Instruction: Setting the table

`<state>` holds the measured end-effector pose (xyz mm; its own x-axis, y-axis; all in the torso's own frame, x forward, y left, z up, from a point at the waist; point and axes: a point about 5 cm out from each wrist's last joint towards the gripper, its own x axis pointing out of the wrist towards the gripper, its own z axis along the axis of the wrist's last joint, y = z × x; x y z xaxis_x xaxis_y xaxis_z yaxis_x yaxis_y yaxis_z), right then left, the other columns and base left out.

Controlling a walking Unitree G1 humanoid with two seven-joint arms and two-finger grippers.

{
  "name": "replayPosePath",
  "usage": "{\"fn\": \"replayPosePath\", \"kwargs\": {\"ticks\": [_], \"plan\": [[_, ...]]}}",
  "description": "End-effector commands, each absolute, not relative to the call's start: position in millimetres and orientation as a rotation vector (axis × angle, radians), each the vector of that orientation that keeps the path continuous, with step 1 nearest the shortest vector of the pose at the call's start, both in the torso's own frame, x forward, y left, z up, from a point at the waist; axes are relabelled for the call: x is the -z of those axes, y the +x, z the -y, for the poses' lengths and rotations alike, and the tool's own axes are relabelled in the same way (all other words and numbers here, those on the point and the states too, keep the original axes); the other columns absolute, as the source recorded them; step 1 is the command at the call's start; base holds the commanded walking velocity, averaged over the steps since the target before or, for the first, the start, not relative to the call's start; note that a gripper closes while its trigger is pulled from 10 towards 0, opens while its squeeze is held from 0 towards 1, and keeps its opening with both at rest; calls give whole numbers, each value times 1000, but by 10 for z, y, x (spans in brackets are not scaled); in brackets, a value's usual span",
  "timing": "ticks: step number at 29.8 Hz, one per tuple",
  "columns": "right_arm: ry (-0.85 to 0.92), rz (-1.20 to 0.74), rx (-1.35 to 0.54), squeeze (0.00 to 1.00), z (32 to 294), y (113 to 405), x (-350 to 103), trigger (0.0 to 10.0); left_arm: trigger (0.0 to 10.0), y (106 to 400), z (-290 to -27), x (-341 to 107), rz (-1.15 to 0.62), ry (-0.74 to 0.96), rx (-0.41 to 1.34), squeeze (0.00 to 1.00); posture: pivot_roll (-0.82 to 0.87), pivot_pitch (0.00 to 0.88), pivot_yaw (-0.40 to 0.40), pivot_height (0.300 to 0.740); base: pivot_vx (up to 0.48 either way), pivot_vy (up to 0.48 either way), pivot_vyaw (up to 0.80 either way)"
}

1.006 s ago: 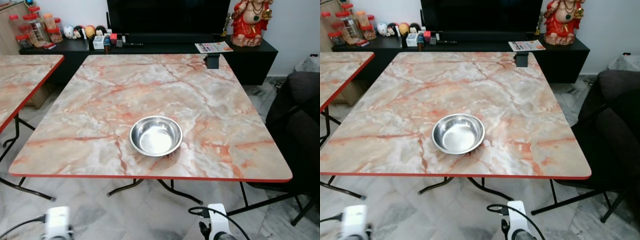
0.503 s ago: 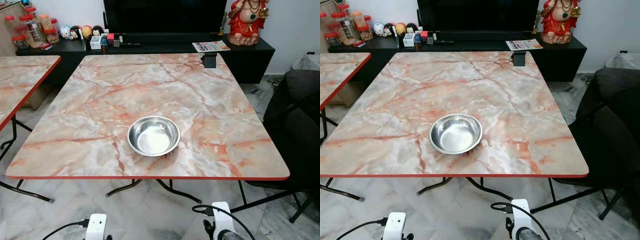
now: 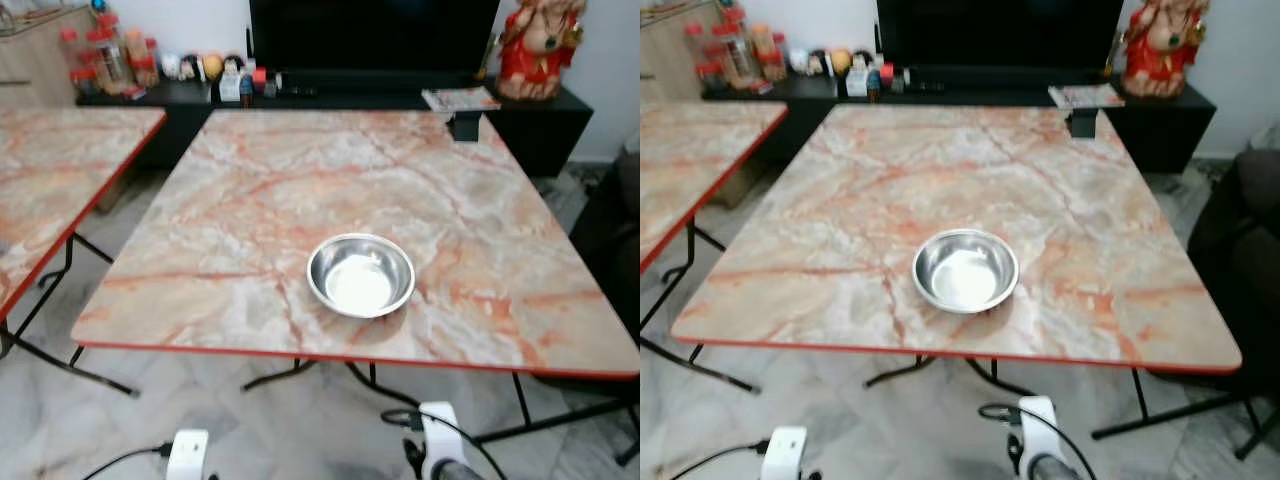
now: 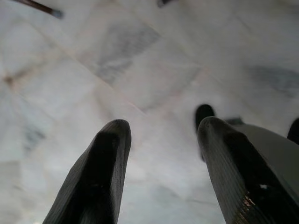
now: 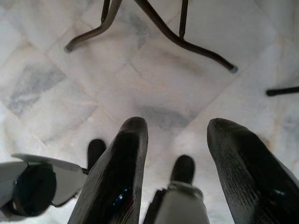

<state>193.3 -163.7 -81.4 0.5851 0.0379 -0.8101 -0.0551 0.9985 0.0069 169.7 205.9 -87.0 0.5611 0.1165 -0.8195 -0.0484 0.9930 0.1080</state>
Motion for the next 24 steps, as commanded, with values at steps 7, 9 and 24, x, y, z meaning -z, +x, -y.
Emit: {"fn": "replayPosePath", "kwargs": {"ticks": [7, 9, 24], "plan": [[-32, -951, -31, 0, 1730, 1904, 822, 10000, 10000, 1714, -2020, 870, -967, 56, -109, 0, -16, 0, 27, 740, 0, 480, 0], [-34, -953, -34, 0, 1726, 1903, 823, 10000, 10000, 1713, -2021, 870, -967, 55, -110, 0, -16, 0, 28, 740, 0, 480, 0], [-23, -955, -59, 0, 1637, 1888, 836, 10000, 10000, 1678, -2082, 876, -975, 71, -135, 0, 10, 0, 35, 740, 0, 480, 122]]}}
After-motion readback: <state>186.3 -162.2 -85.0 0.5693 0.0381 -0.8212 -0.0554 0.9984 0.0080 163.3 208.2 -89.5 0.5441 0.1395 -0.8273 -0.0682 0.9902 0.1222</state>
